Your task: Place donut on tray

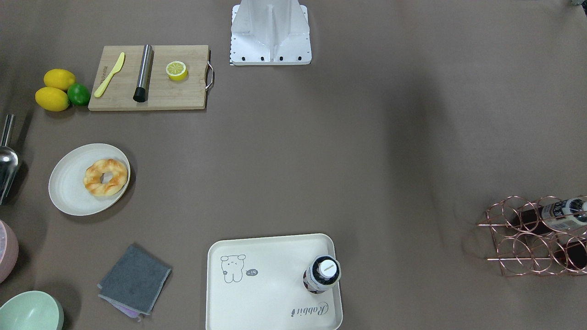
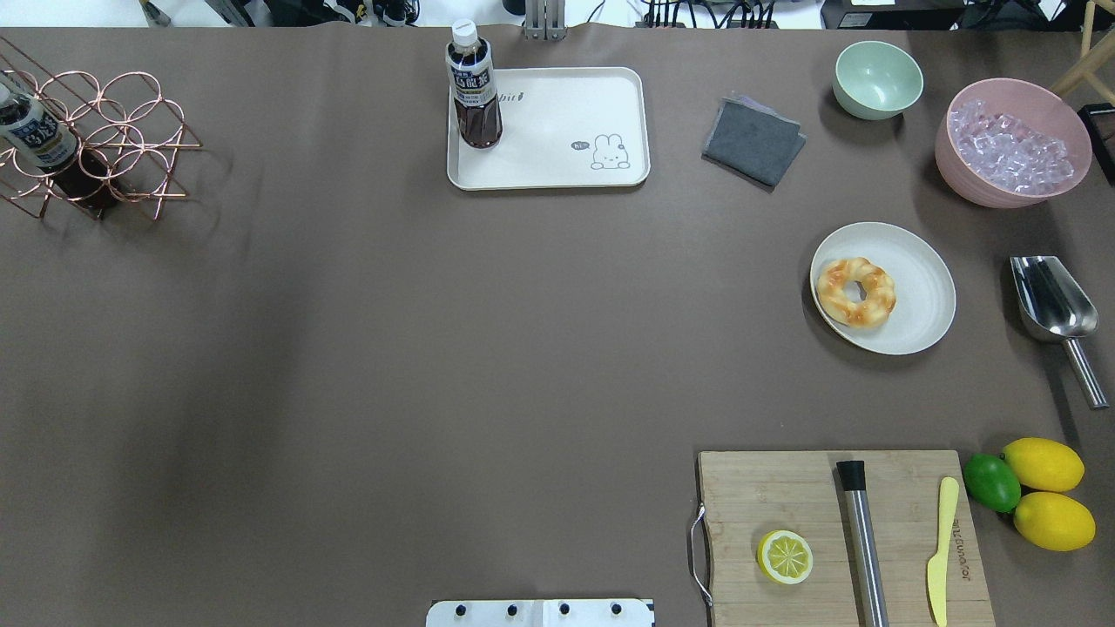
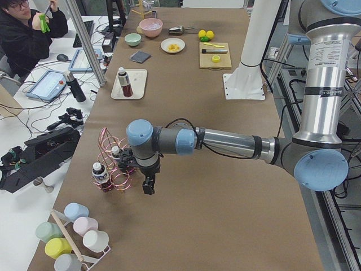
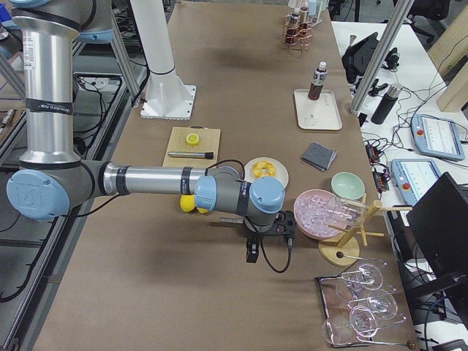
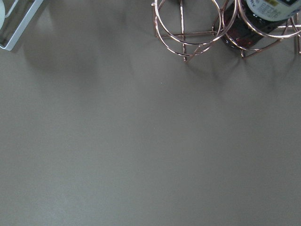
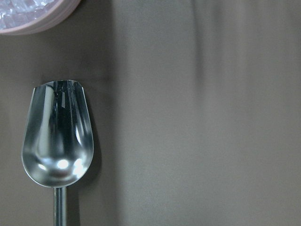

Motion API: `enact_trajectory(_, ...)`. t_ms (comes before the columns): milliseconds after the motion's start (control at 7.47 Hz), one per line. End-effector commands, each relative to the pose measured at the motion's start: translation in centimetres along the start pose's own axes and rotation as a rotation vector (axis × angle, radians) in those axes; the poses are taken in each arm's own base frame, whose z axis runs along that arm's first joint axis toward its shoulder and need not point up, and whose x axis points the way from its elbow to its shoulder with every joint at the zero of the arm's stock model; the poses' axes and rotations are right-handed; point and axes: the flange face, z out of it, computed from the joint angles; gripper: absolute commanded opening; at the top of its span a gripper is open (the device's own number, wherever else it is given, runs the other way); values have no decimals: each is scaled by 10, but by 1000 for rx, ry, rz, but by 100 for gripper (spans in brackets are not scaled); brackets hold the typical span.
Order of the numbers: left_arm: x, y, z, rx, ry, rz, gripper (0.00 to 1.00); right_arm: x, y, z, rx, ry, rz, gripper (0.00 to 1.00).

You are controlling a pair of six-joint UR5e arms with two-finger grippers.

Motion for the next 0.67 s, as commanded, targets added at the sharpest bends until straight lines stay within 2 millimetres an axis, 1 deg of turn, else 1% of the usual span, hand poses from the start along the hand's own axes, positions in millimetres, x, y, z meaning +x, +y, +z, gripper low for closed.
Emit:
enact_trajectory(0, -3, 2, 3, -5, -6, -4, 98, 1, 0, 0, -1, 0, 1, 100)
enact_trajectory(536, -3, 2, 3, -7, -6, -6, 98, -2, 0, 1, 0, -29, 1, 100)
